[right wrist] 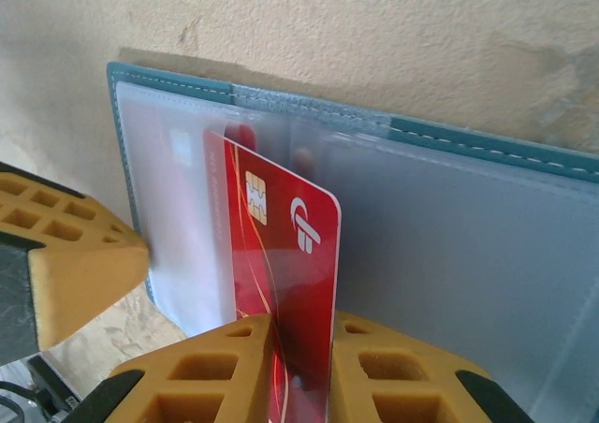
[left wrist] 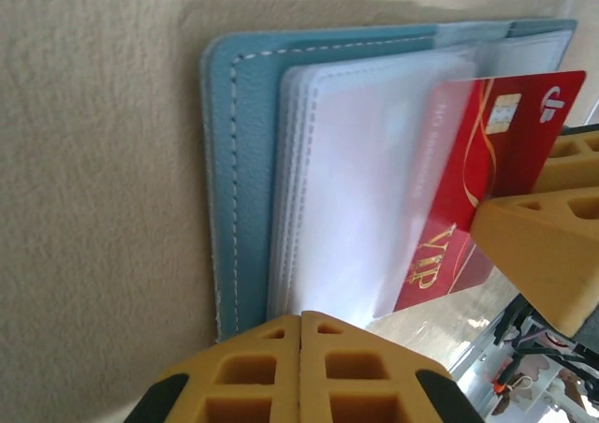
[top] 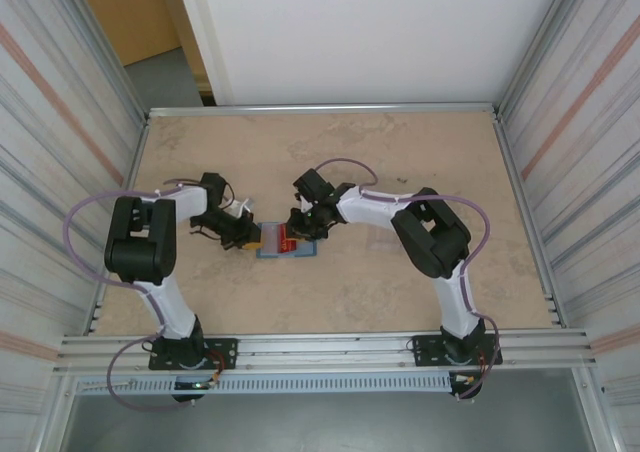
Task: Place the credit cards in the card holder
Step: Insert the credit card into the card slot.
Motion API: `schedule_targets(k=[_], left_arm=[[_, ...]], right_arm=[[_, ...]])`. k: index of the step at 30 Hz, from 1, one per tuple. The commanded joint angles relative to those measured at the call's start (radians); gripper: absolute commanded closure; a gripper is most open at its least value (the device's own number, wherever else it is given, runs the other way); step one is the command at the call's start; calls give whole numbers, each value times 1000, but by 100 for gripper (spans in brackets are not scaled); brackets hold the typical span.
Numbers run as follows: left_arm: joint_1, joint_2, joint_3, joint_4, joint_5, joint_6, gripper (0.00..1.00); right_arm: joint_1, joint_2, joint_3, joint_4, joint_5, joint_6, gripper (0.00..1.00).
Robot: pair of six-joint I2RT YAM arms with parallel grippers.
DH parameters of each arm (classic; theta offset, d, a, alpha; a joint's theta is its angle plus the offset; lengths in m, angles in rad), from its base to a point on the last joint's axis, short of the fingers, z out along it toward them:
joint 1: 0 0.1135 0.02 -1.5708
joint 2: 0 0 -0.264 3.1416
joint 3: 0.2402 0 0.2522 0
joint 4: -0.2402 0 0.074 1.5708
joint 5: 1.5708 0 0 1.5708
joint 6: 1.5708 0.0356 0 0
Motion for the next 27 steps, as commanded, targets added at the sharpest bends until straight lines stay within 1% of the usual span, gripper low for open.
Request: schedule_targets(k=[1, 13, 20, 27], left_arm=[[-10, 22, -5, -3, 1, -5, 95], [-14, 19, -9, 3, 4, -5, 97], [-14, 5, -12, 3, 4, -9, 97], [-13, -27, 10, -29, -1, -18, 91]], right_arm=[[14, 51, 38, -80, -2, -40, 81], [36, 110, 136, -138, -9, -46, 80], [49, 146, 194, -208, 10, -51, 79], [46, 119, 194, -266, 55, -69, 72]])
